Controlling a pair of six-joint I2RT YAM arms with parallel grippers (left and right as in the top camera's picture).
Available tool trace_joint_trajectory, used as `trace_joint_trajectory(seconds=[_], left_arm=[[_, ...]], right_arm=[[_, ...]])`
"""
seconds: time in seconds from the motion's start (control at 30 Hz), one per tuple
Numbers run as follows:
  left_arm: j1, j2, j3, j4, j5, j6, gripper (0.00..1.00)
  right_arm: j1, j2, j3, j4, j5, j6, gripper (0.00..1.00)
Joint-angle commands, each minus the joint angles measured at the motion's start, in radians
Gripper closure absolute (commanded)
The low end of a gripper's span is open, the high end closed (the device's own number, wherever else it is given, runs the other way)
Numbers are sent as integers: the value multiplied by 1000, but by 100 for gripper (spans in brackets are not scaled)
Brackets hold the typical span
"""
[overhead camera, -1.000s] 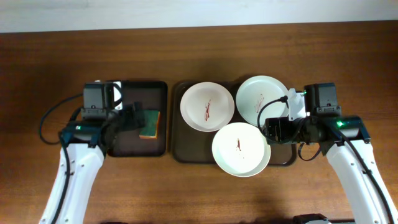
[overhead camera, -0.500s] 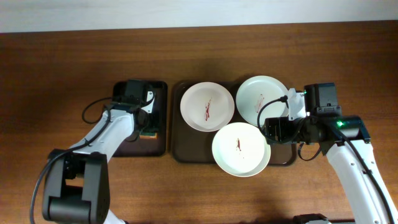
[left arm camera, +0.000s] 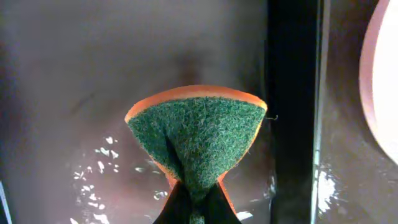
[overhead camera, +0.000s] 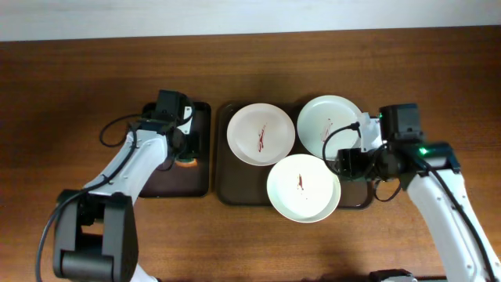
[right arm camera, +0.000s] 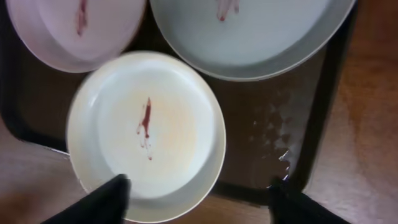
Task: Clean dirty plates on tray and stack at the side
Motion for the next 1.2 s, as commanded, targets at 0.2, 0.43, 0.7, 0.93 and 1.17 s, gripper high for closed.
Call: trace_joint_trajectory(seconds=[0.2, 0.43, 0.7, 0.93, 1.17], left_arm=[[0, -31, 18, -64, -11, -27, 100], [0, -31, 18, -64, -11, -27, 100], [1, -140, 36, -44, -12, -27, 100], [1, -344, 36, 135, -68, -27, 100], [1, -364, 36, 166, -68, -27, 100]], right_arm=[[-4, 444, -25, 5, -8, -2, 80], [-3, 506, -25, 42, -87, -2, 96], [43, 505, -24, 86, -97, 25, 96], [42, 481, -16, 121, -22, 63, 96], [42, 477, 23, 121, -21, 69, 96]])
